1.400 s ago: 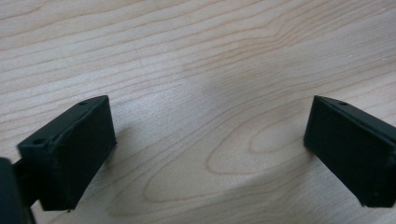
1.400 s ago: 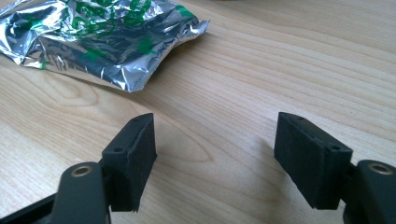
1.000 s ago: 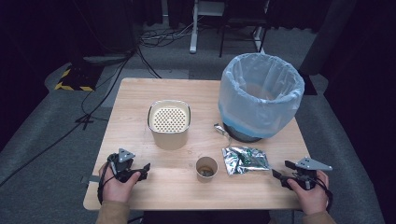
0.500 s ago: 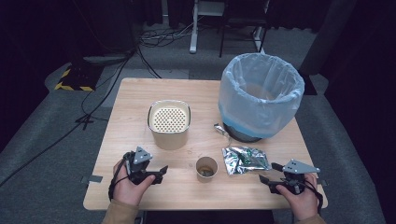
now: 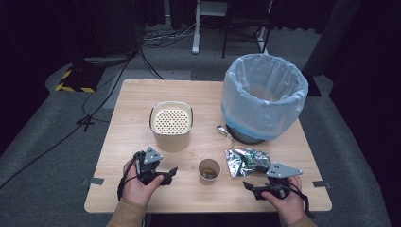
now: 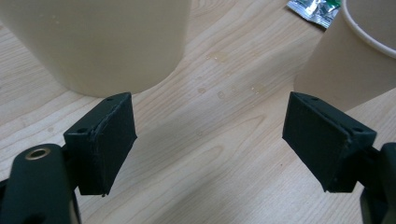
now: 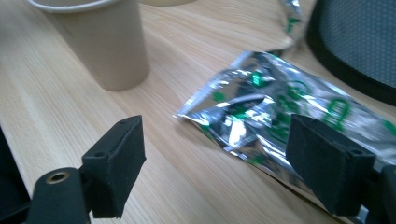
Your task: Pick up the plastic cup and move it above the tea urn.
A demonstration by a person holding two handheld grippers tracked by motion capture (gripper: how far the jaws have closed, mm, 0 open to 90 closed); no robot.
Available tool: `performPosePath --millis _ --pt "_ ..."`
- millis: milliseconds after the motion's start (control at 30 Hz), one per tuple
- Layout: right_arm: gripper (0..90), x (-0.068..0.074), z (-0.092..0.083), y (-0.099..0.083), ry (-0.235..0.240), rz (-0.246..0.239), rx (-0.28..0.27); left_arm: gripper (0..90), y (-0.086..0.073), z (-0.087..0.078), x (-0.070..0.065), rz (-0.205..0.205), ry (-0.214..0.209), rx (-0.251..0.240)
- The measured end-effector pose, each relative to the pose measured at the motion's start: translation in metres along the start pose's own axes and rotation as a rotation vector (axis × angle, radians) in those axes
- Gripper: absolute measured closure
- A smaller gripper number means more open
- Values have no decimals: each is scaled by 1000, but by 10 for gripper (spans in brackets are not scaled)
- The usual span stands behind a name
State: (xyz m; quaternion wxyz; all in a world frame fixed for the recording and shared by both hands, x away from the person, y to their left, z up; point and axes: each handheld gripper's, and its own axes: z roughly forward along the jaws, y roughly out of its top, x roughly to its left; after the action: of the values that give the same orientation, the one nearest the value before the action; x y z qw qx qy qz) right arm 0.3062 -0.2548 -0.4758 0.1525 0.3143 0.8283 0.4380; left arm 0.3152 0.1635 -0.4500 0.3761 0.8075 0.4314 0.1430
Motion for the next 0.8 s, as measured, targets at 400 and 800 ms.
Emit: performPosePath --millis 400,800 --pt "195 37 52 18 122 -62 11 178 -20 -17 10 -47 57 -10" --pt "195 59 91 31 180 -98 23 180 -44 -39 17 -118 117 -28"
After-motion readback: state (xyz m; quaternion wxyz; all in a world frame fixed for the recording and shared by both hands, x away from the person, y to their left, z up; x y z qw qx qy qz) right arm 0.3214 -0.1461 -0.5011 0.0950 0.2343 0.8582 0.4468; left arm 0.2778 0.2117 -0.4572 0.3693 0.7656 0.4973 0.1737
